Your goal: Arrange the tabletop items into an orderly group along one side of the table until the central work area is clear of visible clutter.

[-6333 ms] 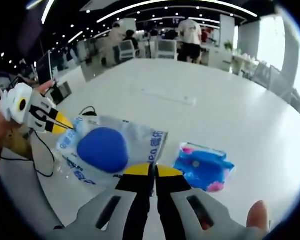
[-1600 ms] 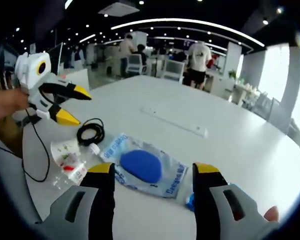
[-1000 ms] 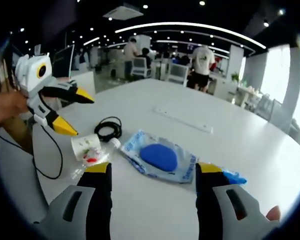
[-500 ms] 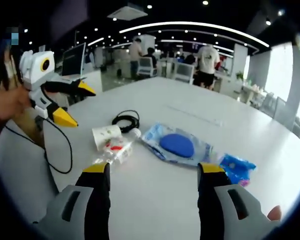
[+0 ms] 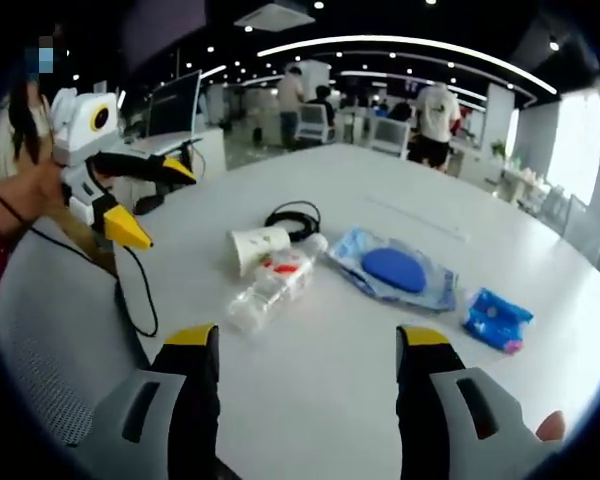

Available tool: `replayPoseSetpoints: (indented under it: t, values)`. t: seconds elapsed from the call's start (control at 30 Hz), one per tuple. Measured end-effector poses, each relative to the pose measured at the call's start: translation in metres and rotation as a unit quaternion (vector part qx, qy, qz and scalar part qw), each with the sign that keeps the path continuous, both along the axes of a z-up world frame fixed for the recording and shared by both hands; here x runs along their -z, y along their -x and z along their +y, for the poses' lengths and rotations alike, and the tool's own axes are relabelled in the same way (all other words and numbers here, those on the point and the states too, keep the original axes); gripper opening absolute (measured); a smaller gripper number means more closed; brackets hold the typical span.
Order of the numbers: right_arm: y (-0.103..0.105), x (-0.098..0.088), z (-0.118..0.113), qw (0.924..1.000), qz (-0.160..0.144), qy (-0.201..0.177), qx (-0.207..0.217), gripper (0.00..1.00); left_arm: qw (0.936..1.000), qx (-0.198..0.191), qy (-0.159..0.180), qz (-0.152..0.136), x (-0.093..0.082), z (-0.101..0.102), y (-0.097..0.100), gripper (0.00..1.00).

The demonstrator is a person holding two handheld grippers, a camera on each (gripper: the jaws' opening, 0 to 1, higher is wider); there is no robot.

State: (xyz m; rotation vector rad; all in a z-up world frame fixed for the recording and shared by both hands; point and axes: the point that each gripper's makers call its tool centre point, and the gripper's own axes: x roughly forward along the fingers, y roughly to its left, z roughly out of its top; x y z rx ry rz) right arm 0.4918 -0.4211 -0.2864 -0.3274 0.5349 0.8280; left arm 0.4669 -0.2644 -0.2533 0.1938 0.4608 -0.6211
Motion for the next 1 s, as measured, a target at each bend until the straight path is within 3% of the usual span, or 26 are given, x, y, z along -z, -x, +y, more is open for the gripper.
replayPoseSetpoints:
  t: [0.23, 0.43, 0.6, 0.77, 1.0]
  values:
    - [0.015, -0.002, 0.022, 0.9997, -0.008, 0.006, -0.022, 0.72, 0.9997, -0.015, 0.018, 0.01, 0.006, 0.008, 0.018, 0.69]
    - [0.017, -0.002, 0.038, 0.9993, -0.012, 0.011, -0.034, 0.72, 0.9992, -0.027, 0.024, 0.015, 0.012, 0.019, 0.023, 0.71]
    - [0.011, -0.004, 0.048, 0.999, -0.018, 0.015, -0.038, 0.71, 0.9982, -0.037, 0.041, 0.024, 0.017, 0.023, 0.025, 0.7]
    - [-0.001, -0.01, 0.059, 0.9986, -0.024, 0.017, -0.043, 0.71, 0.9992, -0.028, 0.02, 0.02, 0.021, 0.022, 0.021, 0.7]
    - [-0.031, -0.023, 0.076, 0.9979, -0.039, 0.017, -0.05, 0.7, 0.9994, -0.02, 0.023, 0.018, 0.02, 0.019, 0.021, 0.7]
